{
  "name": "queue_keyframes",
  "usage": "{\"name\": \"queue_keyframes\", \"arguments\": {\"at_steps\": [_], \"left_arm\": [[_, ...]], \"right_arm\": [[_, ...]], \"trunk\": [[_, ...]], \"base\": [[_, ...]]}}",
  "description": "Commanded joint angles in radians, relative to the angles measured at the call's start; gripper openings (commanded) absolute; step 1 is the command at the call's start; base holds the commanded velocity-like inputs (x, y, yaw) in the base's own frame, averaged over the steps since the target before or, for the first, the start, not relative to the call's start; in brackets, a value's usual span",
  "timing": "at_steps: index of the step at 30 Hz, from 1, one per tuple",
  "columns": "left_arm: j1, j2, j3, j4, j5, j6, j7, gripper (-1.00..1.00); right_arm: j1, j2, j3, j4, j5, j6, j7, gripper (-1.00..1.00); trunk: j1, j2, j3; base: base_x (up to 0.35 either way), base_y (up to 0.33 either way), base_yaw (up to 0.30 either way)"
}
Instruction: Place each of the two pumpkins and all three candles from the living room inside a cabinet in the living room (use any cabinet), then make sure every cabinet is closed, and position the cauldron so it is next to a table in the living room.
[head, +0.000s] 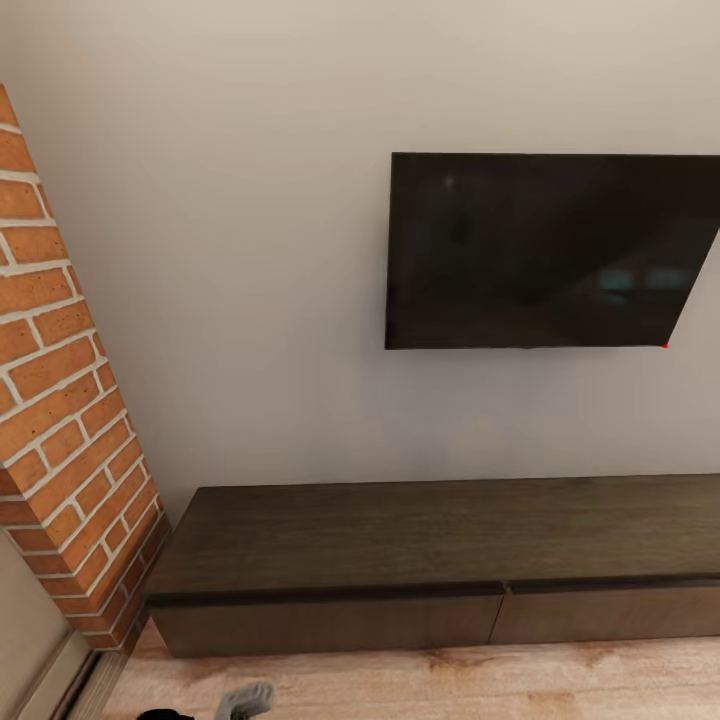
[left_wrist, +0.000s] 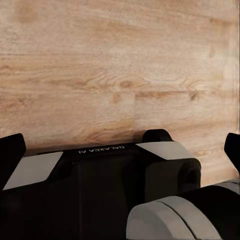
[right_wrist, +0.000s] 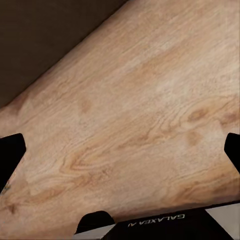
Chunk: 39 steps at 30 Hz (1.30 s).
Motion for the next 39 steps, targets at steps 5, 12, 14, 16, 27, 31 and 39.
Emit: {"name": "queue_keyframes", "arguments": {"at_steps": [5,12,14,16,27,31,39], "left_arm": [[-0.005,0.004,-0.002,-0.004,0.062,0.005,-0.006,1.0],[-0.008,0.008,-0.02,0.015,0.118,0.007,-0.007,1.0],[-0.008,0.009,-0.04,0.022,0.134,0.008,-0.007,1.0],[-0.008,0.01,-0.059,0.025,0.158,0.009,-0.007,1.0],[-0.04,0.09,-0.198,0.024,0.408,0.011,-0.01,1.0],[-0.089,0.144,-0.328,0.032,0.562,0.011,-0.011,1.0],[-0.178,0.232,-0.542,0.051,0.801,0.01,-0.011,1.0]], "right_arm": [[-0.008,-0.004,-0.001,-0.002,-0.08,0.008,0.097,1.0],[-0.012,-0.015,-0.001,-0.003,-0.206,0.009,0.193,1.0],[-0.012,-0.016,-0.001,-0.003,-0.244,0.009,0.216,1.0],[-0.012,-0.017,-0.001,-0.003,-0.278,0.008,0.237,1.0],[-0.012,-0.009,-0.003,-0.003,-0.373,-0.121,0.265,1.0],[-0.014,-0.012,-0.003,-0.003,-0.492,-0.134,0.303,1.0],[-0.019,-0.022,0.003,-0.003,-0.735,-0.087,0.372,1.0]], "trunk": [[0.0,-0.001,-0.001],[0.0,-0.001,-0.001],[0.0,-0.001,-0.001],[0.0,-0.001,-0.001],[0.0,-0.001,-0.001],[0.0,-0.001,-0.001],[0.0,-0.001,-0.001]], "base": [[0.0,0.0,0.0],[0.0,0.0,0.0],[0.0,0.0,0.0],[0.0,0.0,0.0],[0.0,0.0,0.0],[0.0,0.0,0.0],[0.0,0.0,0.0]]}}
